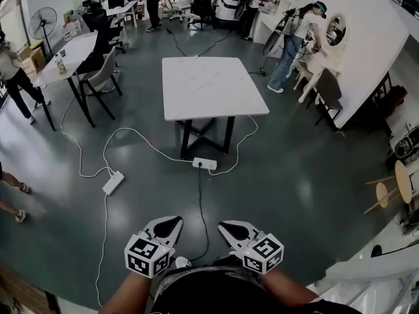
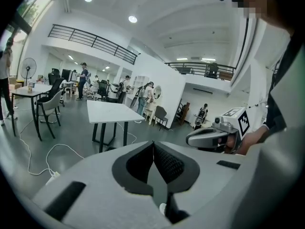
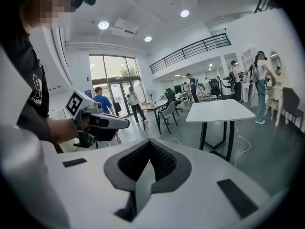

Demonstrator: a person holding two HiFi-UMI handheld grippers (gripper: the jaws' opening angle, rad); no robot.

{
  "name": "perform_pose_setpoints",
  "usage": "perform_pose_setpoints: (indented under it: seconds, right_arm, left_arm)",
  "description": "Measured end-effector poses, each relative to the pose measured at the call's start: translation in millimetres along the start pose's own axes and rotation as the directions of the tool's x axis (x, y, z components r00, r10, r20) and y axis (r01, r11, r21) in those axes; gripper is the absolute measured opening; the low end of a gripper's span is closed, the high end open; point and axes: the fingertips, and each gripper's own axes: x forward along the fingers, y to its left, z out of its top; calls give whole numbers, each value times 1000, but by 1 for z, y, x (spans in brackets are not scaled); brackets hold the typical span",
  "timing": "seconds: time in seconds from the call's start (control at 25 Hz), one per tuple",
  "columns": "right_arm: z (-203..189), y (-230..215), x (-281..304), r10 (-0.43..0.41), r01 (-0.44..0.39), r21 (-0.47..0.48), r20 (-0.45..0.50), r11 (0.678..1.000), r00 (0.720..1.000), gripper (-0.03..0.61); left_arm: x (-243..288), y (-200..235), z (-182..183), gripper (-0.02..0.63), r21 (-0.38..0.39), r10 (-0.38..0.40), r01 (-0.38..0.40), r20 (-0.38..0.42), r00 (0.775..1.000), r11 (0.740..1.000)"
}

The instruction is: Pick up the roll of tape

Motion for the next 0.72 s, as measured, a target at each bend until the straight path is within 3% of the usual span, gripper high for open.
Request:
perform_pose_setpoints:
  seconds: [0.36,0.72]
  right_arm:
    - [-2,0,-3,-30,30,-2,-9,1000,1000,5]
    - [2,-55,2,-40,40,36,-3,999,999,5]
  left_arm:
    - [-2,3,-2,18,16,-25,25,3,1000,1000]
    - [42,12,13,18,20,-15,15,3,1000,1000]
